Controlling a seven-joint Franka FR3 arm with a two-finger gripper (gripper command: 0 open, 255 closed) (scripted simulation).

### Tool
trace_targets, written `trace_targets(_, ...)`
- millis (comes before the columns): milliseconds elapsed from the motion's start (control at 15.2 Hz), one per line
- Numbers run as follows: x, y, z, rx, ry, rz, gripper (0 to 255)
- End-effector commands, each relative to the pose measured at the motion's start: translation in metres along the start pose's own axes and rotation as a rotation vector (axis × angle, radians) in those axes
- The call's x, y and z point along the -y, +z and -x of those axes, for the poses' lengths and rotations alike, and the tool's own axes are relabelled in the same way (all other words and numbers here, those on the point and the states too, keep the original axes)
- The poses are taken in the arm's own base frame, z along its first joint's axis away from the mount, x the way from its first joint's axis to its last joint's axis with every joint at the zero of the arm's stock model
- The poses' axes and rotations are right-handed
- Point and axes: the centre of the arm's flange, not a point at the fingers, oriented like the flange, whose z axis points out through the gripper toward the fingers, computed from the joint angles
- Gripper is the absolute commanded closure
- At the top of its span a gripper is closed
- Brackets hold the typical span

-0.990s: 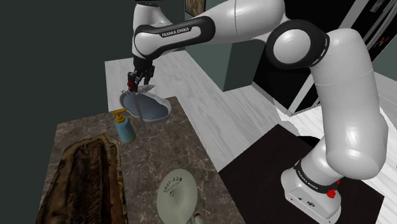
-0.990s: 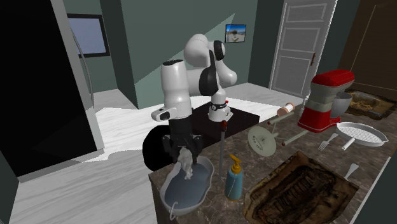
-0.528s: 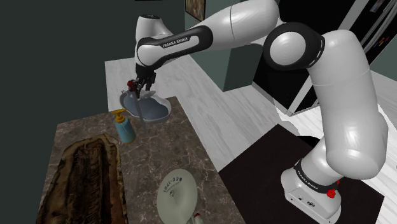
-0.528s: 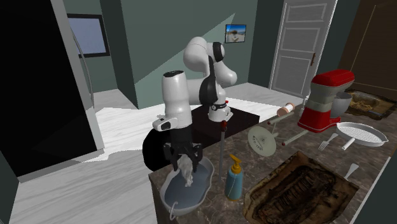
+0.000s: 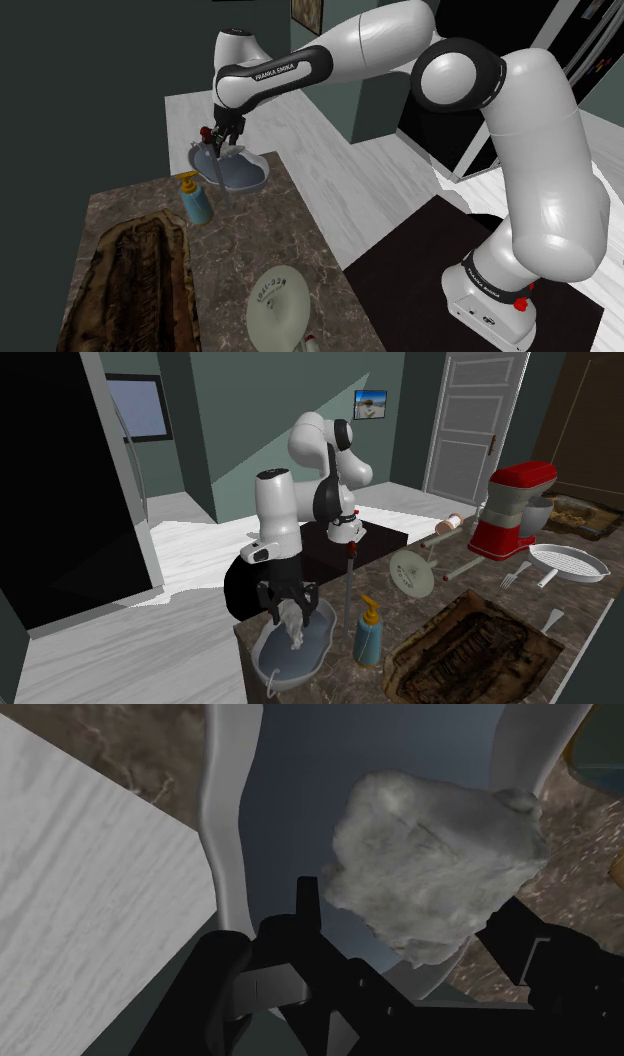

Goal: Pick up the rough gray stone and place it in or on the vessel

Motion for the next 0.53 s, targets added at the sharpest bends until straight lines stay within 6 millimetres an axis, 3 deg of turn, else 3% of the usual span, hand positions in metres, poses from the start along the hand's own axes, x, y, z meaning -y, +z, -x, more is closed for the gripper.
trace_targets(0,0.000,0.000,0.000,0.000,0.000,0.000,255)
trace_targets(66,0.000,0.000,0.000,0.000,0.000,0.000,0)
trace_targets(396,0.000,0.000,0.000,0.000,0.000,0.000,0)
trace_targets(462,0.000,-0.013,0.000,0.000,0.000,0.000,0)
